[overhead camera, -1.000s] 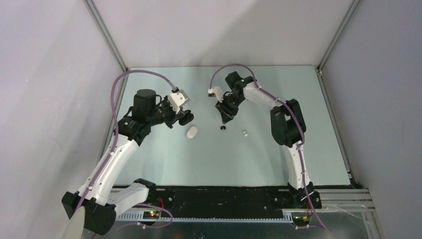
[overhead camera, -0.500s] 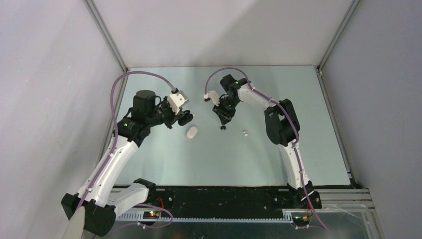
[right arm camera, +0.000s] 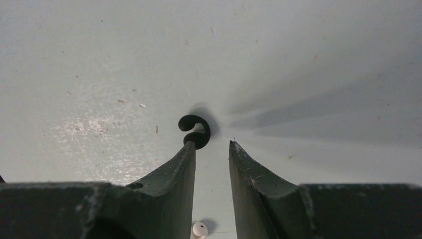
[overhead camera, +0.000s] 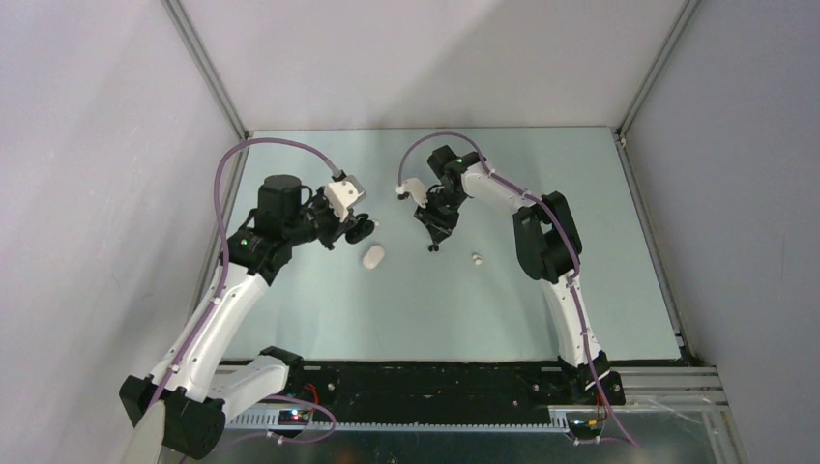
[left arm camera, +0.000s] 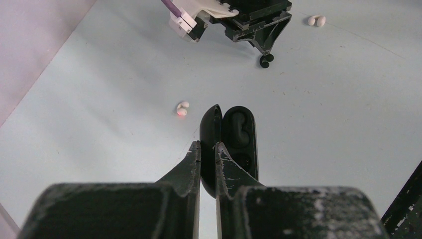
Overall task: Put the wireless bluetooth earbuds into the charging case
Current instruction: Pick up the earbud from the center of the board.
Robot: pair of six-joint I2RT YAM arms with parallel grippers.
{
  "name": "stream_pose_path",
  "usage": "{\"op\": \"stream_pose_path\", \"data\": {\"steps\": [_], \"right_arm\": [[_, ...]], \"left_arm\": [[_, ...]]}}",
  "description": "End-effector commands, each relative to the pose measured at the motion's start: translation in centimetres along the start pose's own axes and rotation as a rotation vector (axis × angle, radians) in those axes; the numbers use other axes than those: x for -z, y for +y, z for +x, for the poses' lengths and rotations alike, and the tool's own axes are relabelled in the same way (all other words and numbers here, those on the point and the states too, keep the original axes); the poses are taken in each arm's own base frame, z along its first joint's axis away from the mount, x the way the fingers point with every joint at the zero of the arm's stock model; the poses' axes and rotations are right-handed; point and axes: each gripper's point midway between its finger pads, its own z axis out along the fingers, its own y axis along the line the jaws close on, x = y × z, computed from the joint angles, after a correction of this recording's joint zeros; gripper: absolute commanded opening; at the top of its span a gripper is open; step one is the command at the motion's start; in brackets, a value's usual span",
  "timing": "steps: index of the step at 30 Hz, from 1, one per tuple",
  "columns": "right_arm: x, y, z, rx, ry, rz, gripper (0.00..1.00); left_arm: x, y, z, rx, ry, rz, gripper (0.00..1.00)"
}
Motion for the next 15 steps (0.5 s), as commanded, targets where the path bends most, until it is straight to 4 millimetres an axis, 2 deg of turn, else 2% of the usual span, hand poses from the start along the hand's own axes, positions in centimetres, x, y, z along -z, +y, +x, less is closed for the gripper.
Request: {"op": "stream_pose_path", "data": {"steps": [1,15], "right_arm": [[-0.49,0.48,0.46,0.020,0.029,-0.017,0.35],[-1.01,1.21,1.04,0.025,0.058,-0.009,0.32]], "left_arm": [[0.12,0.52,-0.67,-0.027,-0.035,-0.021,0.00],[0.28,0.13,-0.56,-0.014,-0.041,-0.017,0.00]]}}
